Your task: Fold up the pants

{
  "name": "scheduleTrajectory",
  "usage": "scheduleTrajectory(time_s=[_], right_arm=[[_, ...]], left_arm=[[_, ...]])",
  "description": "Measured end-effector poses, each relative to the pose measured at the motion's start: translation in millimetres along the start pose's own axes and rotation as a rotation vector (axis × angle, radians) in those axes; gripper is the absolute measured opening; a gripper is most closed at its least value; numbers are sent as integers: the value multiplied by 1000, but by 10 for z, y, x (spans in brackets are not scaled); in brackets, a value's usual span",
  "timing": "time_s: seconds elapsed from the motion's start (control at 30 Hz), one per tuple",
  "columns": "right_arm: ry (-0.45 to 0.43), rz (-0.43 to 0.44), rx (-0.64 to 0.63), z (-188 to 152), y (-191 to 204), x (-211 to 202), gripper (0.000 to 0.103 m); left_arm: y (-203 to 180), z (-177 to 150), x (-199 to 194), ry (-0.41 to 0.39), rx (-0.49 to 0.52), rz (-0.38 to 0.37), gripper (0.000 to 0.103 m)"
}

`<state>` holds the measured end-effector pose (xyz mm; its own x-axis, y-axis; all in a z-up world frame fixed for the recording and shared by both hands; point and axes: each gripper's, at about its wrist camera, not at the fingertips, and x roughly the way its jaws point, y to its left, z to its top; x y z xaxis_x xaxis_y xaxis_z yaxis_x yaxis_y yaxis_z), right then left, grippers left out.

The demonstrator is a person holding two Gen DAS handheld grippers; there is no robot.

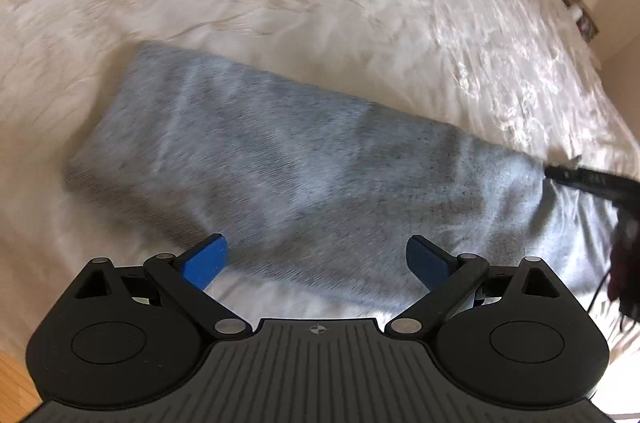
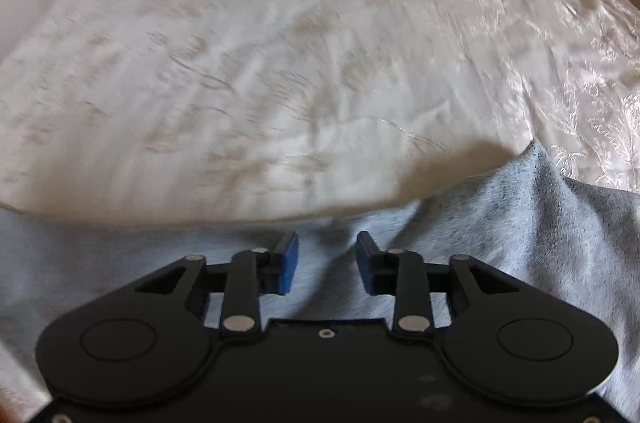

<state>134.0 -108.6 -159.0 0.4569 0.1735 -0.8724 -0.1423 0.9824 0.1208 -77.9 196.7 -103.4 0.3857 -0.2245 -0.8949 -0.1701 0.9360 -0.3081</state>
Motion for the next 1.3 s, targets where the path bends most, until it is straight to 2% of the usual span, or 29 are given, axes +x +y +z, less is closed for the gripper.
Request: scheduleTrajectory(time_s=[0.23, 0.4, 0.5, 0.7, 1.0, 1.07, 1.13, 1.17, 1.2, 1.23, 1.3], right_arm=[[-21, 84, -34, -373, 414, -479, 40], [-3, 127, -35, -557, 678, -623, 42], [3, 137, -55, -685, 873, -754, 42], [4, 141, -75, -721, 1062, -875, 44], [10, 130, -73, -807, 1140, -924, 45], [14, 133, -74, -839, 1148, -922, 45], [15, 135, -75, -868, 1174, -918, 45], [14, 139, -79, -879, 1191, -914, 45], [15, 144, -84, -890, 1203, -910, 45], [17, 151, -89, -902, 1218, -904, 43], [28, 159, -100, -916, 1267, -864, 38]], left_arm=[[364, -176, -93, -24, -103, -6, 98], [529, -104, -50, -58, -143, -13, 98], [611, -41, 29, -70, -150, -8, 98], [761, 44, 162, -94, -151, -24, 102], [870, 266, 247, -112, -130, -56, 101], [878, 293, 242, -121, -146, -28, 92], [884, 304, 236, -123, -159, 9, 75], [895, 305, 235, -121, -164, 10, 72], [906, 308, 227, -125, -165, 13, 61], [911, 310, 211, -131, -166, 33, 41], [931, 327, 170, -136, -164, 61, 23]])
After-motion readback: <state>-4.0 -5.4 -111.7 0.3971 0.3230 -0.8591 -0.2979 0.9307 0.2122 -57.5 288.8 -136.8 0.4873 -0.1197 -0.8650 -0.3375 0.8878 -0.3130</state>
